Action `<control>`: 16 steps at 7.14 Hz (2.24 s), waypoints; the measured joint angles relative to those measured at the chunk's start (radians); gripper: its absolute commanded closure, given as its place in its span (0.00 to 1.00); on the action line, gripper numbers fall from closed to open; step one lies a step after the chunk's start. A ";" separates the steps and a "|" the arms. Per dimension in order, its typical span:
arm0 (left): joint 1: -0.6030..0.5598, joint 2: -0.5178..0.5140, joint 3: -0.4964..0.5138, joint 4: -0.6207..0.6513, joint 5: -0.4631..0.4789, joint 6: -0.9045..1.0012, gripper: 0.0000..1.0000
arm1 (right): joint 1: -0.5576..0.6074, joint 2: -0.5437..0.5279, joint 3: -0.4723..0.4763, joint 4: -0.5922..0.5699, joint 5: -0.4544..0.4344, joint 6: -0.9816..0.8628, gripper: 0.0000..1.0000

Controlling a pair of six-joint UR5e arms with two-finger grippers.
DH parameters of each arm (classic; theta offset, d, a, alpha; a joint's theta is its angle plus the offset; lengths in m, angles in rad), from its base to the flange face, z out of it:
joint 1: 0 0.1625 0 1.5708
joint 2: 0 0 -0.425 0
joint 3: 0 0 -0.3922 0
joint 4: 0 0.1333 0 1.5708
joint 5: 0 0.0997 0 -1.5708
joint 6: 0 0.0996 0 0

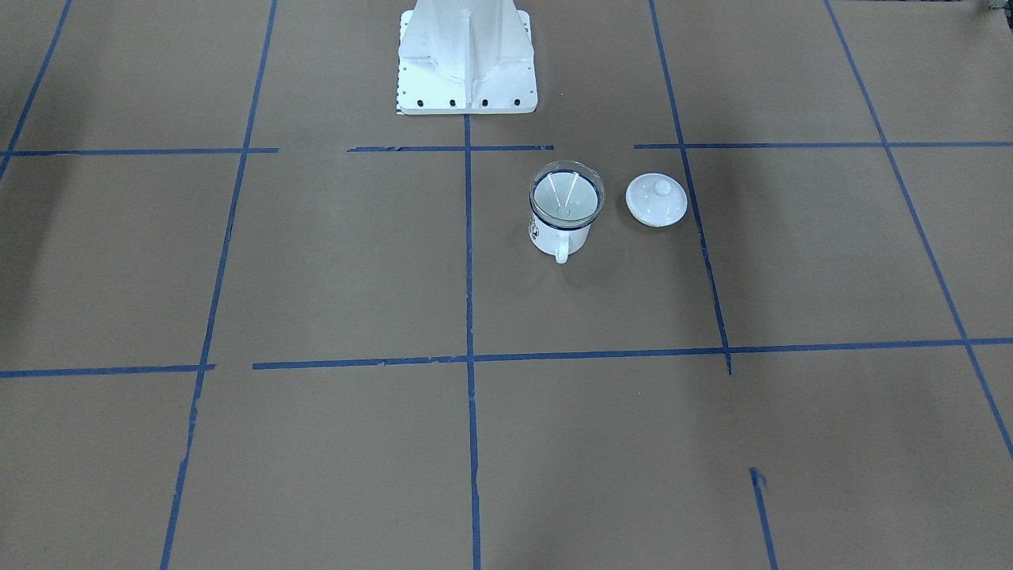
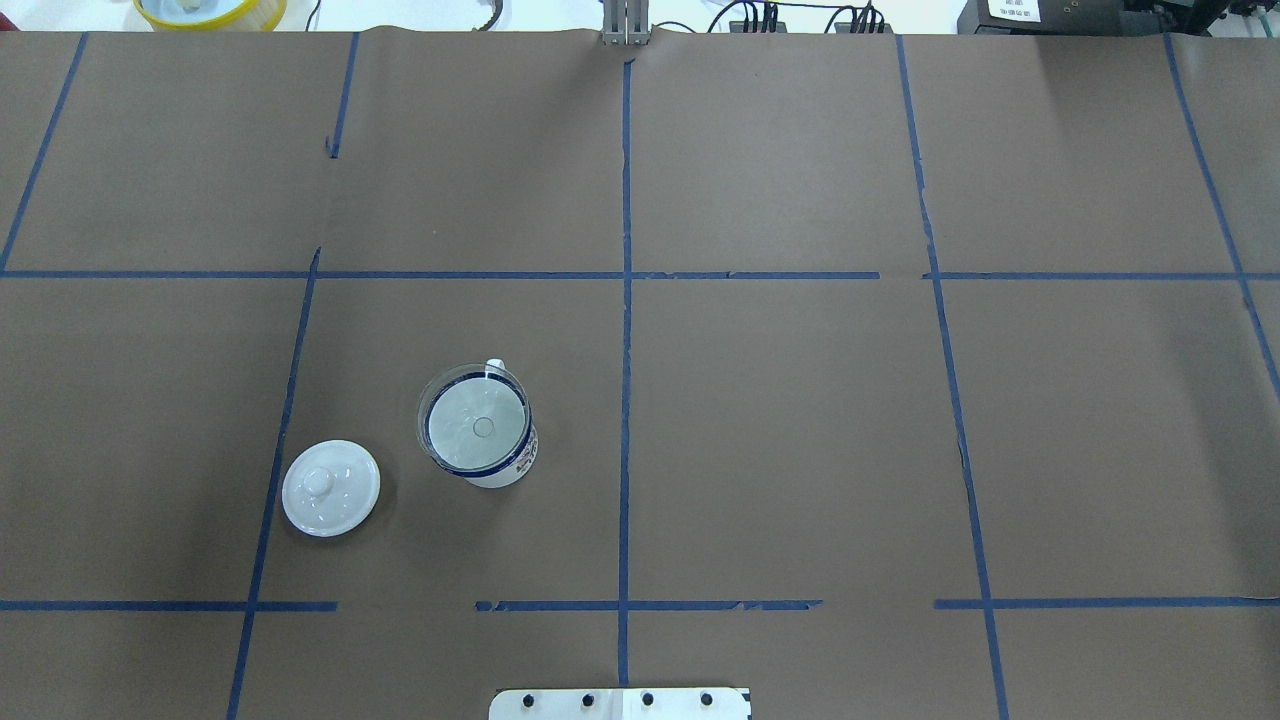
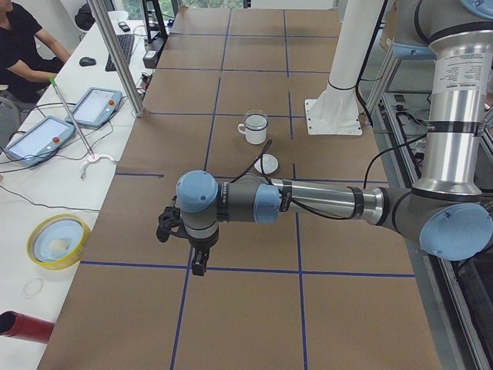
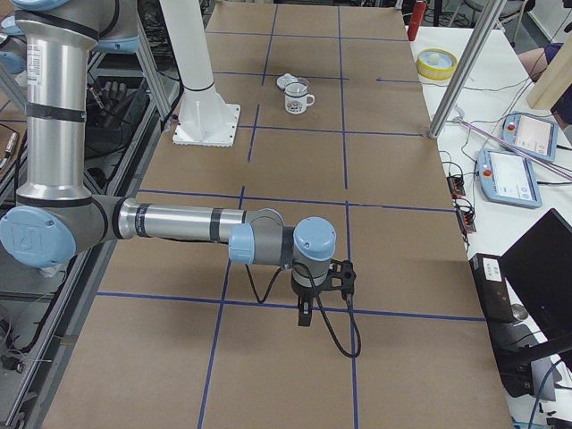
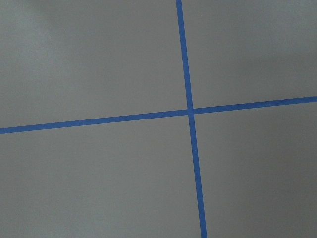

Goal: Remove funnel from cup

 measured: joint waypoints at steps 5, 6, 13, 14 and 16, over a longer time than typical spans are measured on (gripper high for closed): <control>0.000 0.012 -0.009 -0.008 0.002 0.018 0.00 | 0.000 0.000 -0.001 0.000 0.000 0.000 0.00; 0.000 0.011 -0.006 -0.007 0.002 0.018 0.00 | 0.000 0.000 0.000 0.000 0.000 0.000 0.00; 0.001 0.031 -0.014 -0.050 0.000 0.005 0.00 | 0.000 0.000 0.000 0.000 0.000 0.000 0.00; 0.012 0.035 -0.023 -0.095 -0.005 -0.051 0.00 | 0.000 0.000 -0.001 0.000 0.000 0.000 0.00; 0.126 0.035 -0.094 -0.176 -0.002 -0.377 0.00 | 0.000 0.000 -0.001 0.000 0.000 0.000 0.00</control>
